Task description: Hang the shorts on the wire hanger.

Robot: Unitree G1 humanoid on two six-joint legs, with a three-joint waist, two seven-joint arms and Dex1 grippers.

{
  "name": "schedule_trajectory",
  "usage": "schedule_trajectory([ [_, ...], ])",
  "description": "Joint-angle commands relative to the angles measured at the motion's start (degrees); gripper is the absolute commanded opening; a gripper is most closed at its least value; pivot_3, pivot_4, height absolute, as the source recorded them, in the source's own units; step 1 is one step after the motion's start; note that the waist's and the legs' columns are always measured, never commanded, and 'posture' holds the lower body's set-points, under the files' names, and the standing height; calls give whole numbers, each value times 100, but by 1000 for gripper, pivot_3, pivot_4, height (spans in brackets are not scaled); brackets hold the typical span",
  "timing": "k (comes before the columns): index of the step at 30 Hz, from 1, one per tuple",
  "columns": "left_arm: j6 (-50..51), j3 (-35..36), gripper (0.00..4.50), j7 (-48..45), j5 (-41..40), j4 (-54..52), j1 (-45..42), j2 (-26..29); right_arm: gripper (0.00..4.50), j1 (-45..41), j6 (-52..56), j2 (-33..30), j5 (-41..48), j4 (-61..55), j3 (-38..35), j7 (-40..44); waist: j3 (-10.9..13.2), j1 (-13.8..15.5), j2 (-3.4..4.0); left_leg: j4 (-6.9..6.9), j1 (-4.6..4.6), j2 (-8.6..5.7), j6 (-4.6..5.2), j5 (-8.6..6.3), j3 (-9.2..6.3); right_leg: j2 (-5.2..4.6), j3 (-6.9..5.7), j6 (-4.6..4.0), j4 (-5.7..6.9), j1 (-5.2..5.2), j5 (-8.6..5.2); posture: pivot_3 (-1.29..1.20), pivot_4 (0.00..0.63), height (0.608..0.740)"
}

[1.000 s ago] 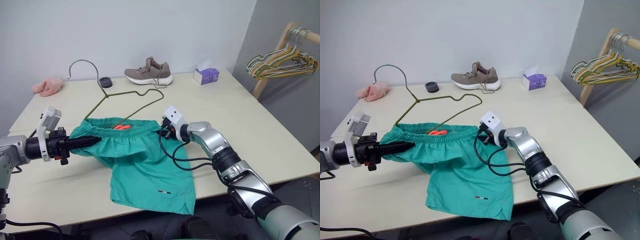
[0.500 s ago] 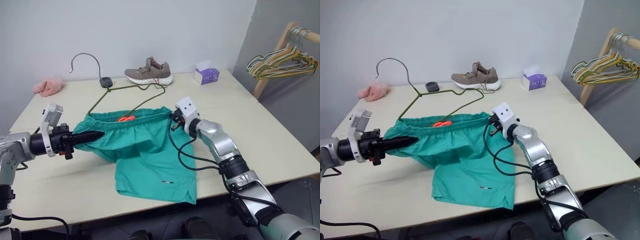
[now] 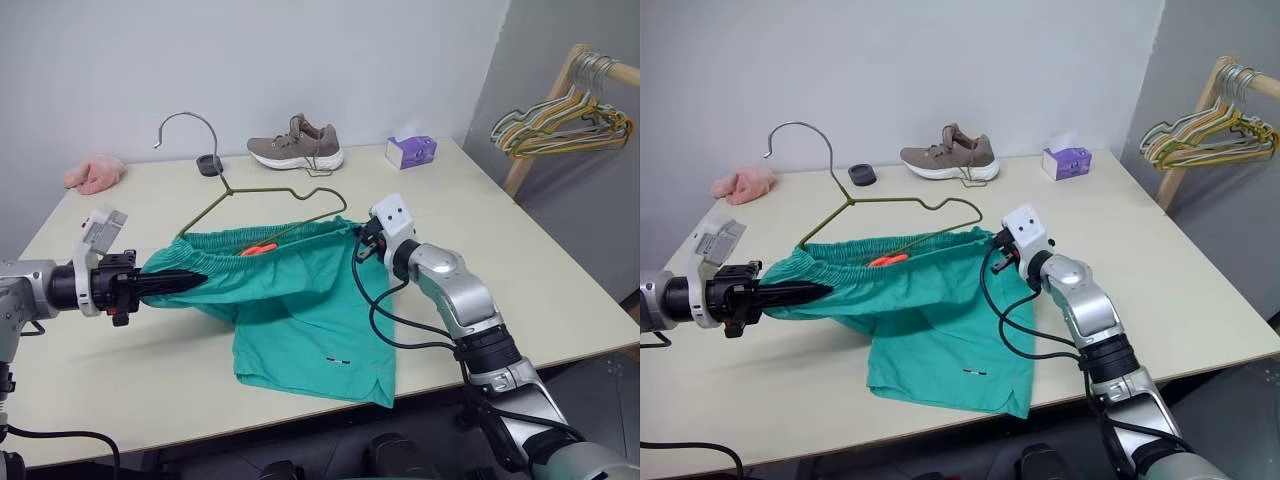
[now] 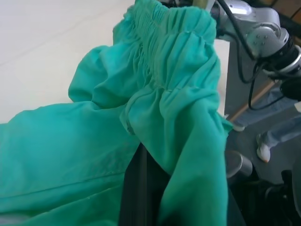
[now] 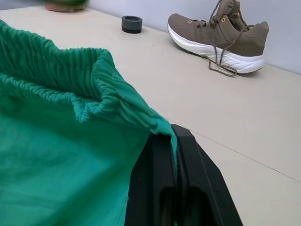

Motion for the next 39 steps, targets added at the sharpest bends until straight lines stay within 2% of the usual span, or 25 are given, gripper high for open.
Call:
schedule_trajectory([
  [1,-462,114,0,-266,331,448,-87,399,36,-7,140,-352,-96,96,-611,-377,0,-4,0,0,0,0,0,0,0,0,0,-1,0,0,0,-165,0,740],
  [15,-1309,-174,0,-501,845,1192,-155,486,36,-2,194,-401,7,15,-559,-375,1,8,1,0,-1,0,0,0,1,0,1,0,0,-1,0,-156,0,740],
  [24,-1816,-325,0,-195,1239,1686,-371,385,36,34,298,-504,100,-210,-570,-325,0,23,0,1,-2,0,1,0,0,-1,0,0,0,-1,0,-154,0,740],
  [33,-2403,-614,0,55,1657,1525,-311,344,36,215,644,-701,90,-1287,-216,-117,0,32,0,0,-2,1,1,0,0,-2,0,1,0,-2,-1,-161,0,740],
  [39,-2008,-660,0,172,1381,988,-345,64,36,180,694,-888,26,-1737,385,241,0,32,-1,1,-3,1,1,0,1,-2,0,1,0,-1,-1,-164,0,740],
])
